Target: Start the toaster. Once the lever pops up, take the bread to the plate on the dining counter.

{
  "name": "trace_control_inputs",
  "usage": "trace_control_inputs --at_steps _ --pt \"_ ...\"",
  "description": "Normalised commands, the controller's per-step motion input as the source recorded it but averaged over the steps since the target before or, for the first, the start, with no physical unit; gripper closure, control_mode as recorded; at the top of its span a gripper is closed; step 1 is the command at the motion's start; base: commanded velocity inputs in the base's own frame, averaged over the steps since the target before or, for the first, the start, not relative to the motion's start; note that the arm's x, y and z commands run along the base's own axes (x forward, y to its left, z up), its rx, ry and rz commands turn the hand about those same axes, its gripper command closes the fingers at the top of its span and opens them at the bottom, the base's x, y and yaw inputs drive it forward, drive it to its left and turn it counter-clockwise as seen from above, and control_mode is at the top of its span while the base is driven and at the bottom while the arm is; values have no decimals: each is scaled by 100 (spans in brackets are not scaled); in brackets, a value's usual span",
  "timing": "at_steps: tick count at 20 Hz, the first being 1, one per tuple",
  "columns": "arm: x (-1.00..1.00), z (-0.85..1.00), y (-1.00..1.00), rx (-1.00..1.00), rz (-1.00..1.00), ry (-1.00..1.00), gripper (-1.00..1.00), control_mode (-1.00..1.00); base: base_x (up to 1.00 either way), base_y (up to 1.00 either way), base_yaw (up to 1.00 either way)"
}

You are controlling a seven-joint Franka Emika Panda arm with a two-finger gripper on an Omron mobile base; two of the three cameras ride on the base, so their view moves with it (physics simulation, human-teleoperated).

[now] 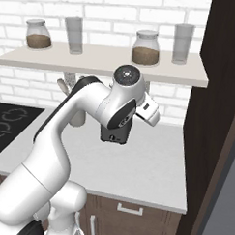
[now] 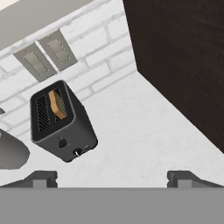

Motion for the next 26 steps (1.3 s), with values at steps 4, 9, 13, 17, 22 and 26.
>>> trace_control_inputs --at_steps 4,9,13,17,22,26 --pt "0 0 0 0 0 0 -100 -100 0 0 0" --pt "0 0 0 0 0 0 -100 -100 0 0 0" --pt "0 0 0 0 0 0 -100 -100 0 0 0" --pt "0 0 0 0 0 0 -100 -100 0 0 0" --pt "0 0 0 0 0 0 -100 -100 0 0 0" --pt "0 0 0 0 0 0 -100 -100 0 0 0"
